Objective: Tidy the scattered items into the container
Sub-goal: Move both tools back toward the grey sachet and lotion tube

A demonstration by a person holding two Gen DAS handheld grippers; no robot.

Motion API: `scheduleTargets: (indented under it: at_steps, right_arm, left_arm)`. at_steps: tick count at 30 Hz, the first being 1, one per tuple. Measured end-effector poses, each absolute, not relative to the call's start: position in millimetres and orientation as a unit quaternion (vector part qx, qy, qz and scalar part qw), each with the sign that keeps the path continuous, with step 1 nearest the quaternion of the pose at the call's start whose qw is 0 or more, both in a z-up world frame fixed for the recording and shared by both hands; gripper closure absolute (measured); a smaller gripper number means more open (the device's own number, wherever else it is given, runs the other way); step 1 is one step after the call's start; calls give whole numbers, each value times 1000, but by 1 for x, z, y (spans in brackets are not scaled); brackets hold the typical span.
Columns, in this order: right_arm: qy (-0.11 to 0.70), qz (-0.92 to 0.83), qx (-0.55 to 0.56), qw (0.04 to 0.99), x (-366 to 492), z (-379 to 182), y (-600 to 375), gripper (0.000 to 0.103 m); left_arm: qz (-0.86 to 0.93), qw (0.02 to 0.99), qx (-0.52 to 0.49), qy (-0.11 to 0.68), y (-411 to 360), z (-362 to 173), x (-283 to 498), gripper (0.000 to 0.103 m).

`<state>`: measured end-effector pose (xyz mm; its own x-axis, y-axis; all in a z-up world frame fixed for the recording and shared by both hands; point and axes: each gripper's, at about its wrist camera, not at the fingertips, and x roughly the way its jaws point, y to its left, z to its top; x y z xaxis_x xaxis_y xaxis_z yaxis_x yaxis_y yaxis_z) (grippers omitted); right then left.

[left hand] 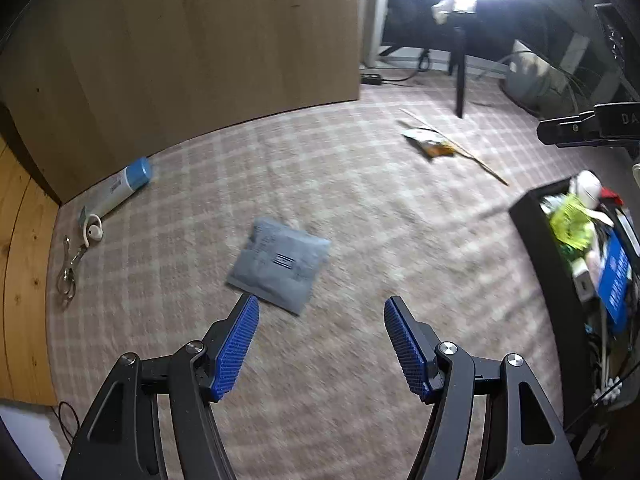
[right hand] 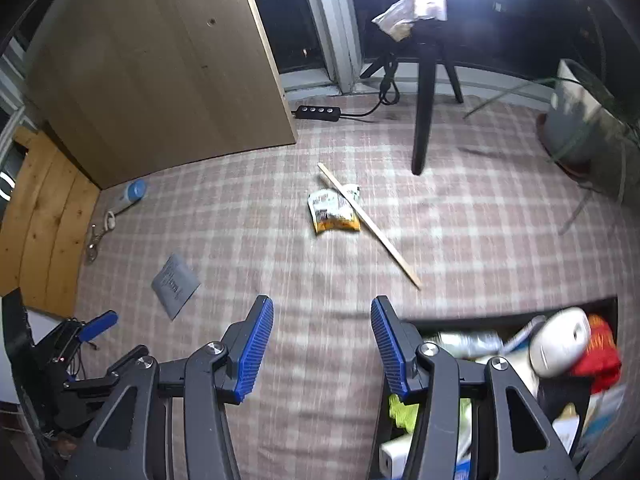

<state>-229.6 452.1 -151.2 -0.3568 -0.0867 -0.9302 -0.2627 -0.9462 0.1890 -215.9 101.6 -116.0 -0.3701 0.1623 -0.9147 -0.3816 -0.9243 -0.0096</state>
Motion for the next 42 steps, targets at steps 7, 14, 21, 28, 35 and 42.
scheduleTargets:
  at_steps: [7,14,21,28,35,42]
  right_arm:
    - [152,797,-582,47,-273,-177,453,56]
    - [159,791,-589,34,-301,-192,436,56]
    - [175,790,-587,19,-315,-195,404,56]
    - [195,792,-578,4,-340,-192,373,56]
    - [190,783,-592,-3,-355,-205,350,56]
    - [186,773,-606,-12,-361,-217,339,56]
  left_arm:
    - [820,129,-548,101,61,-133,-259,34]
    - [825,75,-546,125,-7,-138,-326,34]
    - [828,40,-548,113,-74,-143,-400,34]
    - [820,37,-564,91,-111,-163,-458,34]
    - [813,49,-577,54,-139,-180,-491,29]
    - [813,68,-577,32,-150,-182,-489,29]
